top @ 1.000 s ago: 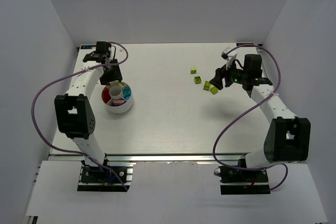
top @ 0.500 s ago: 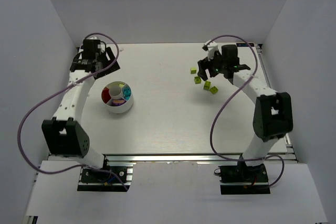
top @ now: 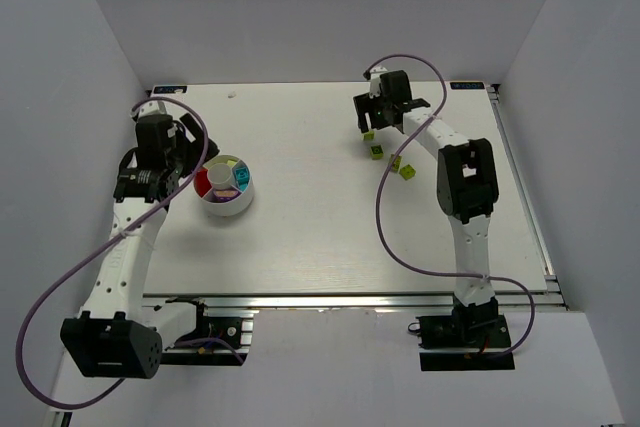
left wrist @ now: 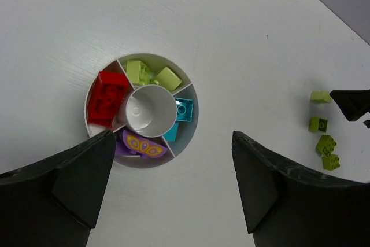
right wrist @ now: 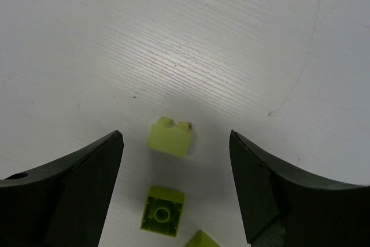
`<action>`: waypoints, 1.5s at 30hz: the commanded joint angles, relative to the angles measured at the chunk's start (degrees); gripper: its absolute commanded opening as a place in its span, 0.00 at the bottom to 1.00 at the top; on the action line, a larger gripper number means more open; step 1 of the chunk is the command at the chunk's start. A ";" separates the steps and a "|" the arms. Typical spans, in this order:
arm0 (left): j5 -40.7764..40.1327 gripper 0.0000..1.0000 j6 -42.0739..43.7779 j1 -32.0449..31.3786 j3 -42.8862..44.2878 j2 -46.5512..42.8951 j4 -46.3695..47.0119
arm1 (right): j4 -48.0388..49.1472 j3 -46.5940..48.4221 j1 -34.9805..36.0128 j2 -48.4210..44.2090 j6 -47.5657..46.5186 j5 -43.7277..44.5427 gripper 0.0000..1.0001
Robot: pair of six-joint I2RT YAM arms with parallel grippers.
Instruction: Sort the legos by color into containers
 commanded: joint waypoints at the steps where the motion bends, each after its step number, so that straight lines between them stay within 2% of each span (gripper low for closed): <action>1: -0.83 0.91 -2.15 0.16 -3.22 -4.49 0.73 | -0.42 3.19 1.34 1.52 1.92 3.13 0.78; 7: -1.36 0.91 -2.77 0.16 -5.96 -7.05 2.67 | -0.94 1.87 1.43 2.58 1.83 3.58 0.70; 28: -2.59 0.91 -2.07 0.16 -4.21 -8.37 -0.06 | -2.00 1.52 2.22 4.69 1.48 2.96 0.48; 31: -2.68 0.91 -2.16 0.16 -3.77 -8.46 -0.23 | -2.08 1.52 2.31 4.52 0.70 2.96 0.39; 36: -2.41 0.91 -2.16 0.16 -2.98 -9.16 0.47 | -1.65 2.31 3.10 1.62 -1.59 -3.00 0.15; 39: -1.80 0.91 -2.33 0.16 -3.06 -10.30 1.87 | -0.59 2.49 4.24 -1.89 -2.56 -11.16 0.05; 41: -1.62 0.91 -2.51 0.16 -3.15 -10.83 2.58 | 0.20 2.57 6.08 -4.43 -2.48 -18.11 0.00; 43: -1.45 0.91 -2.60 0.16 -3.50 -11.88 3.02 | 0.55 2.49 8.79 -5.93 -1.69 -24.42 0.00; 45: -1.45 0.91 -2.77 0.16 -4.12 -13.20 3.72 | 1.69 2.75 11.00 -7.26 1.81 -26.82 0.00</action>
